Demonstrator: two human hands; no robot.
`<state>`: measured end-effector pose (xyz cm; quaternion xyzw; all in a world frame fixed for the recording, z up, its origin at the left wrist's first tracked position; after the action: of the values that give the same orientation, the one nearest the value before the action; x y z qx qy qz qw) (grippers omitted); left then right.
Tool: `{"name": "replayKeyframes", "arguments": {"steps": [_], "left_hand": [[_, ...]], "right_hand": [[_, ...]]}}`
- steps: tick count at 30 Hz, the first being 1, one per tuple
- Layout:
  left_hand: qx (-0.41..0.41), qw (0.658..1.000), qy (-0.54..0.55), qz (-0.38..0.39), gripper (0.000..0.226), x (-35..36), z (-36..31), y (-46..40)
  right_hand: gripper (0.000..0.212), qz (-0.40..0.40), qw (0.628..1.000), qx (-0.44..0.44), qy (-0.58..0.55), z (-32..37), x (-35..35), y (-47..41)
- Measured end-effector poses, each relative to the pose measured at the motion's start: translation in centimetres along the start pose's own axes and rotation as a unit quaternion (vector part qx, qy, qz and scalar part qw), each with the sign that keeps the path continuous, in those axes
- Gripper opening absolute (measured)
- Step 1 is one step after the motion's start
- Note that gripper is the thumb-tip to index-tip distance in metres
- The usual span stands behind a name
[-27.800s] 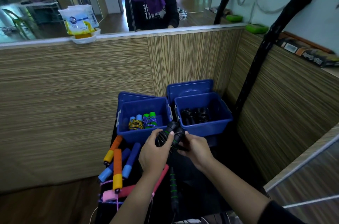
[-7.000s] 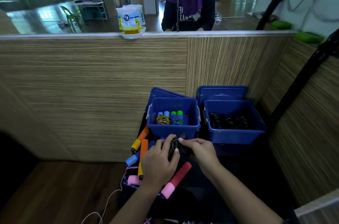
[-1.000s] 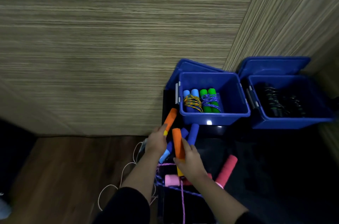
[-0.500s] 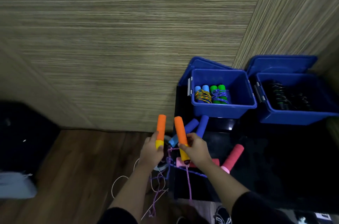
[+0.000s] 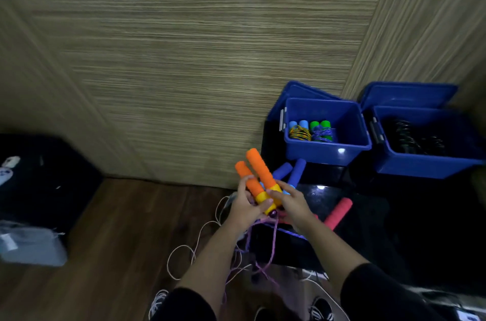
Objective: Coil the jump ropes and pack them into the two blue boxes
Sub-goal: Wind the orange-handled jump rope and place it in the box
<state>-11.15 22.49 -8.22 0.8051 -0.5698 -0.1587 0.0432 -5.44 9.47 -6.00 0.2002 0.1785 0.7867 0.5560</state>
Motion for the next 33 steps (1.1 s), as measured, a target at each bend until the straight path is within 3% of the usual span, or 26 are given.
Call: {"name": "replayKeyframes", "arguments": {"steps": [3, 8, 13, 15, 18, 21, 23, 26, 28, 33], "left_hand": [[0.009, 1.000, 0.009, 0.016, 0.079, 0.9, -0.6, 0.4], [0.035, 0.998, -0.046, 0.025, 0.097, 3.0, -0.5, -0.1], [0.057, 0.990, -0.085, 0.096, 0.079, 4.0, -2.5, 1.1], [0.084, 0.975, -0.176, 0.110, 0.078, 3.6, -3.0, 1.4], [0.231, 0.893, -0.384, 0.034, 0.088, 2.3, -3.8, 1.2], [0.367, 0.789, -0.490, 0.055, 0.093, 1.7, -4.3, 1.0], [0.395, 0.727, -0.549, 0.119, 0.098, 1.6, -4.2, 0.9], [0.389, 0.685, -0.595, 0.160, 0.091, 1.1, -3.4, 1.0], [0.381, 0.685, -0.602, 0.150, 0.086, 0.8, -3.0, 1.8], [0.267, 0.742, -0.598, 0.142, 0.094, -0.9, -1.9, 3.2]], "right_hand": [[0.035, 0.033, 0.996, 0.064, -0.048, 0.1, -1.5, 0.5], [0.045, 0.093, 0.992, 0.047, -0.069, 0.2, -4.2, 1.3], [0.046, 0.099, 0.993, 0.048, -0.046, 0.3, -6.4, 2.1], [0.047, 0.096, 0.994, 0.048, -0.033, 0.4, -6.9, 2.4], [0.052, 0.102, 0.994, 0.047, 0.002, 0.1, -7.2, 2.6], [0.051, 0.139, 0.987, 0.055, 0.061, -0.2, -6.9, 2.9], [0.051, 0.174, 0.977, 0.055, 0.113, -0.3, -6.6, 3.0], [0.048, 0.201, 0.966, 0.061, 0.153, 0.0, -6.3, 3.0], [0.043, 0.197, 0.969, 0.063, 0.133, 0.4, -6.0, 3.0], [0.023, 0.186, 0.978, 0.066, 0.063, 0.5, -4.1, 3.0]]}}
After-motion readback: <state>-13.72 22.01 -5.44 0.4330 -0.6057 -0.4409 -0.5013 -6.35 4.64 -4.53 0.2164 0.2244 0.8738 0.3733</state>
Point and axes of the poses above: each hand's wrist, its own y-axis away from the middle knuckle, its own x-axis out of the palm, z = x × y, the point moved 3 cm from there along -y, towards the middle knuckle, and after that the axes turned 2 degrees about x, right-handed, at the moved point
